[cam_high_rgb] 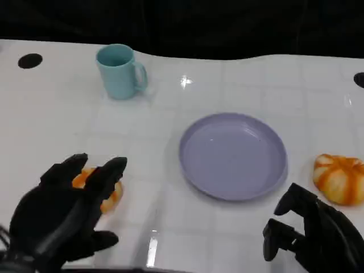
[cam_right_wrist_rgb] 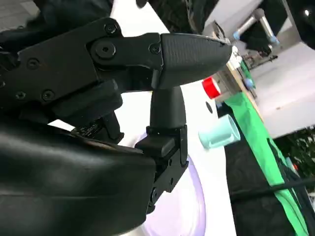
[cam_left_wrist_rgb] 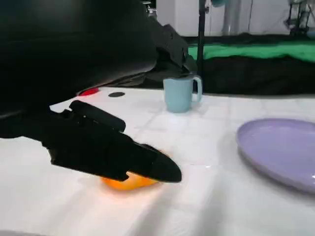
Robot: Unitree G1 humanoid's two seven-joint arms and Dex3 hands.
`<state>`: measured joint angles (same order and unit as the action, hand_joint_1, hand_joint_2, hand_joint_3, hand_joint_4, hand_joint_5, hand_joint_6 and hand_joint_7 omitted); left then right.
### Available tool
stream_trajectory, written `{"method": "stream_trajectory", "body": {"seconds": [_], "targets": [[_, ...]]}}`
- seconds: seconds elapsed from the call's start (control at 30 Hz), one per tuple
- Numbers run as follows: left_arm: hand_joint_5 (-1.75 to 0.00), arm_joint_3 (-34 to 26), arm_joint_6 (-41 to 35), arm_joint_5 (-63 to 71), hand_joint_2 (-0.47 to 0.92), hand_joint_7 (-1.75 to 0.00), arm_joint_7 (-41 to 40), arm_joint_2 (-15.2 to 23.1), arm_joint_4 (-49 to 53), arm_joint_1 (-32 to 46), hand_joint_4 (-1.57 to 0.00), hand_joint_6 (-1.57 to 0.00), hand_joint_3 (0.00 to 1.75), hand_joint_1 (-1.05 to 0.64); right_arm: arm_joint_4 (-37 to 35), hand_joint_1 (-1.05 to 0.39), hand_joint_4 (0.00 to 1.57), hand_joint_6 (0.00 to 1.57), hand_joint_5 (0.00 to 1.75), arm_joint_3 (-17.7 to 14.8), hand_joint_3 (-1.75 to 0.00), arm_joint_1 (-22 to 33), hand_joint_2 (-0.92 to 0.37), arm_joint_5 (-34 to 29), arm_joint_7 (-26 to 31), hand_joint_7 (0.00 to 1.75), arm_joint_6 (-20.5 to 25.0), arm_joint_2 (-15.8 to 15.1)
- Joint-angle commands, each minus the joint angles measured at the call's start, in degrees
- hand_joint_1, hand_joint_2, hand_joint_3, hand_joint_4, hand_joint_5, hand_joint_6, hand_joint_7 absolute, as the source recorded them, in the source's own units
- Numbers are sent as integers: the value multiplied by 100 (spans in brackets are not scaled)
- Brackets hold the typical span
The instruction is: Grasp the bread from the table and place it into the plate.
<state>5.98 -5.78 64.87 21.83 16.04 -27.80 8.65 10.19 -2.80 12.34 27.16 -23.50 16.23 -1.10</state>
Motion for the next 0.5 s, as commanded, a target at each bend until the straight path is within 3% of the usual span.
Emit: {"method": "stream_trajectory", "body": {"seconds": [0.03,0.5], "targets": [[-4,141,-361,298,86,-1,659,301,479,-672,-7,-18,0,-51,-17,-58,77,48,175,-75,-46,12,-90,40,0,172,-42,-66],[-1,660,-738,179,87,0,800,588,2005,-1712,-4,-14,0,-54,-92,-58,77,47,175,-40,-46,-21,-91,-26,-20,174,-163,-49]]}}
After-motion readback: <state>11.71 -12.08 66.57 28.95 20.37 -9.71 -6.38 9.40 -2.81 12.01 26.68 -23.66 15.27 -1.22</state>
